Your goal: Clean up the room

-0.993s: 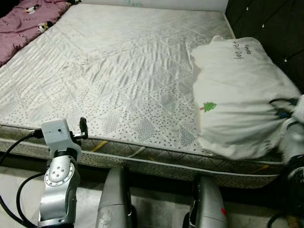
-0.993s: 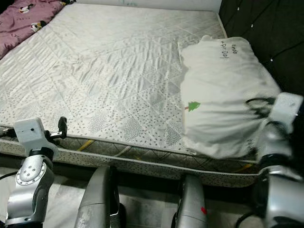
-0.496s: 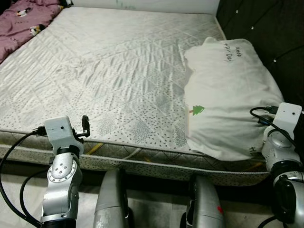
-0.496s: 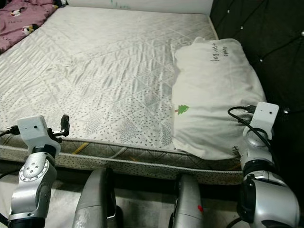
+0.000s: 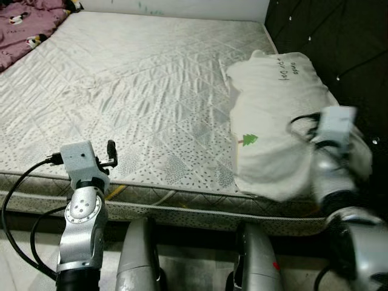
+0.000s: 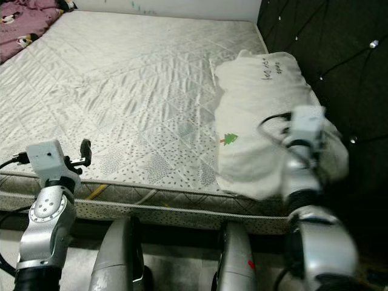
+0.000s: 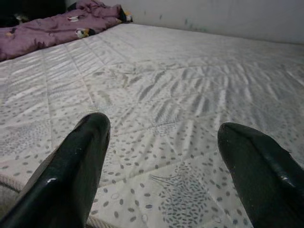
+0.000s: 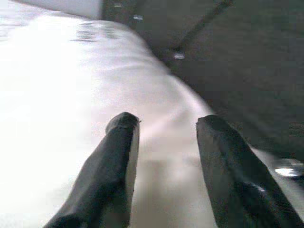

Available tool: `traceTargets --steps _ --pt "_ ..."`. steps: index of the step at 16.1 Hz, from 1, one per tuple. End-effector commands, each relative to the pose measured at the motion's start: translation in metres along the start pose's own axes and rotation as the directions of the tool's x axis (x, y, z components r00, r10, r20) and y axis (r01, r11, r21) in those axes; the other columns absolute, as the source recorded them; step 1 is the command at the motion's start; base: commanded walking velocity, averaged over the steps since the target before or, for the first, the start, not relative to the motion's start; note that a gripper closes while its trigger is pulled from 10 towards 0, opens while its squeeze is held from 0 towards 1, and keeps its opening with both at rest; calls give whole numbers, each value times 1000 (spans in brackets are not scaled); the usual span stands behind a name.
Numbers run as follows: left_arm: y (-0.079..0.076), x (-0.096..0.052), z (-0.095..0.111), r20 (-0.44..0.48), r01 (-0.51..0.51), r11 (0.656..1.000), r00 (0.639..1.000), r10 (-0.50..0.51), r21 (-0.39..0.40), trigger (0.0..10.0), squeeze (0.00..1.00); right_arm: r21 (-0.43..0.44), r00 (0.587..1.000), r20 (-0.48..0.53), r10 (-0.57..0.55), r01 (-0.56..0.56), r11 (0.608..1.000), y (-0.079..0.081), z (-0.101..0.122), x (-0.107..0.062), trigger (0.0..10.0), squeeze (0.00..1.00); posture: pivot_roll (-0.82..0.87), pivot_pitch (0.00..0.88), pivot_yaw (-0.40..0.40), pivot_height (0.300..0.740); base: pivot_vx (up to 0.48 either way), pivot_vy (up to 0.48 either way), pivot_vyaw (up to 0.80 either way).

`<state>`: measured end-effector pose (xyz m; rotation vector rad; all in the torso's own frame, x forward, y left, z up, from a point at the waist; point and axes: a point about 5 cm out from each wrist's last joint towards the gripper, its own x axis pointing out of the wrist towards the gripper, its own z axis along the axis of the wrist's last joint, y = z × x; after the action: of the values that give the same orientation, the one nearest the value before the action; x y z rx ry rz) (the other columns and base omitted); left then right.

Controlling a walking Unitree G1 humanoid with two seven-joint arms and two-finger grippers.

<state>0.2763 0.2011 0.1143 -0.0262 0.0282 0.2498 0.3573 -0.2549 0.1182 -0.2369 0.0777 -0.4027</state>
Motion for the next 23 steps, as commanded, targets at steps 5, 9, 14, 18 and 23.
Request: traceTargets --steps 5,9,14,18,23 --pt "0 10 1 18 -28 999 999 28 -29 10000 0 -44 991 -129 37 -43 998 -2 -47 -24 10000 1000 84 0 -28 548 0 0 0" --pt "-6 20 14 73 -33 998 997 36 -48 10000 0 -46 990 28 136 -135 990 27 -9 -19 10000 1000 68 0 -28 548 0 0 0" --pt "-3 15 23 110 -57 997 992 62 -50 10000 0 135 968 -209 140 -113 984 43 -21 -21 10000 1000 57 0 -20 548 0 0 0" --pt "2 14 19 94 -78 996 992 82 -45 10000 0 163 903 -386 189 -135 977 48 -47 -32 10000 1000 61 0 -40 548 0 0 0" --pt "8 9 14 75 -92 995 993 94 -35 10000 0 131 972 -196 130 -106 986 45 -10 -17 10000 1000 102 0 -45 548 0 0 0"
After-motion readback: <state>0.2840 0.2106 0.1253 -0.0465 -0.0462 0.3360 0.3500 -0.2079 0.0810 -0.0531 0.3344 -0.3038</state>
